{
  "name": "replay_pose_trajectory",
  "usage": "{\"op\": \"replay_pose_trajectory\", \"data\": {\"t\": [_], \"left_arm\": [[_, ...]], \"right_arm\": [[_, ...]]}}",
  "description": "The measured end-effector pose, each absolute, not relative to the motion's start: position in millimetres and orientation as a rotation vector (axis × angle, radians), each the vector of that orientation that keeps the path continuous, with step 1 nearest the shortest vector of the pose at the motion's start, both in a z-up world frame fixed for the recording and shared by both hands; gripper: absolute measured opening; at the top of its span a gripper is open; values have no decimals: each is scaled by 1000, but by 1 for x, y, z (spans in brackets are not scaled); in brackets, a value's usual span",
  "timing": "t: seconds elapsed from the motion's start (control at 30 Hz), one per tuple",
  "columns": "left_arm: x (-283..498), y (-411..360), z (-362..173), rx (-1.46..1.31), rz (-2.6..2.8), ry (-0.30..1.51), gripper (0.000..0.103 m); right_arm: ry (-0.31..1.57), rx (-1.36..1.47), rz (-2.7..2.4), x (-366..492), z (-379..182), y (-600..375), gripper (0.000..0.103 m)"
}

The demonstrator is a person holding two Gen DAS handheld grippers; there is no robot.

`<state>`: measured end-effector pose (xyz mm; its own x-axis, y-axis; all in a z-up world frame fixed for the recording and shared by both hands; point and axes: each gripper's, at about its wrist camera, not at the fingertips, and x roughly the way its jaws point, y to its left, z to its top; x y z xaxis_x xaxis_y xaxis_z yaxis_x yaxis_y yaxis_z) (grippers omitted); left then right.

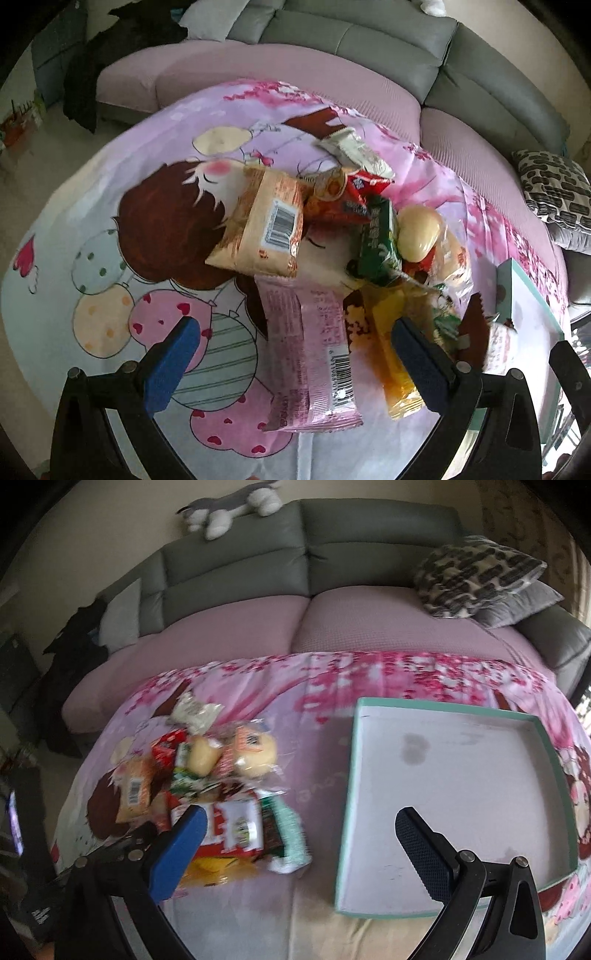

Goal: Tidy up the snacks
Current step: 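Move the right tool to the red-and-white biscuit pack while the left tool approaches the pink wafer pack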

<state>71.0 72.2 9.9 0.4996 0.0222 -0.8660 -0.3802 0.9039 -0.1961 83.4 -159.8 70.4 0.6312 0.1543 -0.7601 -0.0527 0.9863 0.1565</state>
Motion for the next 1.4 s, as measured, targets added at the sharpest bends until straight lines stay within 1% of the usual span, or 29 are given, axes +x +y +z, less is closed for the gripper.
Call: {"op": "replay_pose_trajectory", "data": {"t": [0.43, 0.73, 0.8, 0.93, 1.0, 1.2, 1.33, 1.4], "left_arm": [[73, 73, -22, -376, 213, 1110, 103], [76, 61, -28, -268, 226, 1127, 102], [75, 60, -27, -251, 235, 1124, 96], [75, 59, -26, -234, 237, 1122, 93], [79, 56, -25, -226, 236, 1115, 83], [82, 58, -22, -220, 245, 1102, 71], [82, 62, -21, -220, 254, 1094, 64], [81, 65, -22, -229, 261, 1088, 58]], "right_arm": [[945, 75, 209, 90, 46, -118, 103], [970, 72, 210, 94, 34, -112, 103], [975, 80, 204, 96, 31, -115, 103], [990, 89, 163, 101, 25, -126, 103], [998, 105, 158, 102, 22, -131, 103], [1017, 84, 119, 101, 14, -141, 103], [1025, 70, 90, 97, 12, -149, 103], [1023, 69, 85, 95, 12, -152, 103]]}}
